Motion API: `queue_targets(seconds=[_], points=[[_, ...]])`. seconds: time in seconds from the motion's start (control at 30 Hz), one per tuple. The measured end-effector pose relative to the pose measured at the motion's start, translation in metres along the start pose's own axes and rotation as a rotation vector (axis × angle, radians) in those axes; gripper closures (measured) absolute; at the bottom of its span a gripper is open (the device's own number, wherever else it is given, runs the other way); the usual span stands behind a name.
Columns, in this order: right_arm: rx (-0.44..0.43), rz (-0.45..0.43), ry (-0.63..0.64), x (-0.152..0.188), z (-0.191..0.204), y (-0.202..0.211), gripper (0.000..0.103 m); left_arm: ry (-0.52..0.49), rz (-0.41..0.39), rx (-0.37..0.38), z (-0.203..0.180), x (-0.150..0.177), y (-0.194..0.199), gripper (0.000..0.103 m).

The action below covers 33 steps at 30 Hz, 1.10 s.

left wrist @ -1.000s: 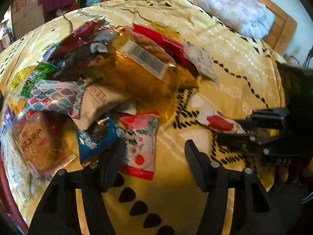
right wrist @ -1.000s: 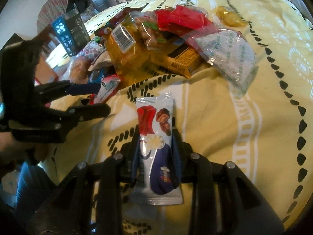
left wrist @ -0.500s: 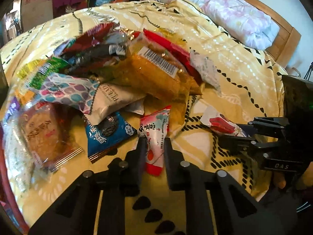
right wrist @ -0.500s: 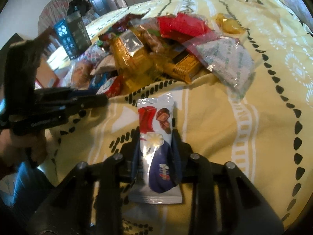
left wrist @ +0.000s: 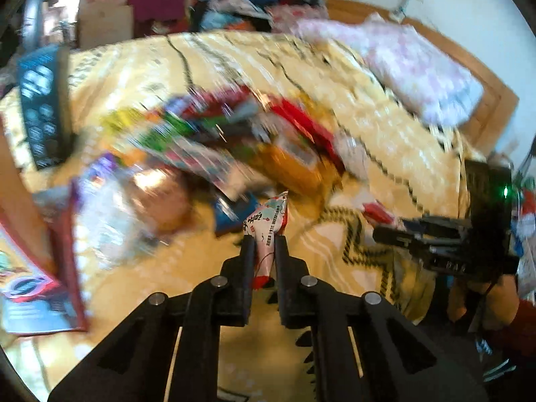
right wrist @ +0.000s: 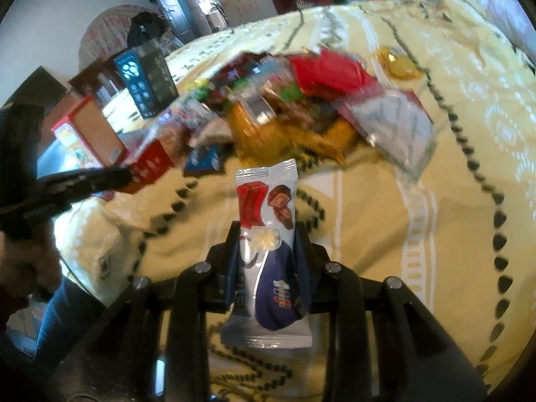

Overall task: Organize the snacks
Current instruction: 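Carry both packets over the glass bowl and release them into it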

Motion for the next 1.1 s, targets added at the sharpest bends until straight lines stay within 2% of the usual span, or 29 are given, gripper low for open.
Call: queue_targets(seconds=[0.17,0.43,0.6,0.7,0.87,1.1], points=[[0.001,-0.081,0.066,-0.034,0.027,0.021,0.073,0.018,-0.129,-0.046,0.011,-0.03,0.054,0.093],[-0.033,-0.184,0.13,-0.084,0.071,0.046,0.073,0.047,-0.299,-0.12,0.029,-0.058,0.132,0.094],[-0.076,-0.256,0.205,-0.121,0.119,0.064,0.073,0.061,-0.407,-0.186,0.044,-0.07,0.189,0.094],[-0.121,-0.3,0.278,-0.143,0.161,0.074,0.073,0.088,-0.454,-0.24,0.06,-0.069,0.224,0.094],[-0.209,-0.344,0.372,-0.167,0.234,0.084,0.073,0.149,-0.506,-0.38,0.1,-0.058,0.283,0.094],[-0.342,-0.321,0.485,-0.173,0.338,0.075,0.073,0.295,-0.499,-0.562,0.174,-0.019,0.333,0.094]])
Point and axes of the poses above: each gripper's, at about its wrist camera, not at the fingertips, and y roughly against the way its jaws point, z to its left, x to its underside, the point moved 6 cm from there along -y, roughly the way its jaws point, and after that the axes turned 11 degrees about x, right-handed, at the moved point
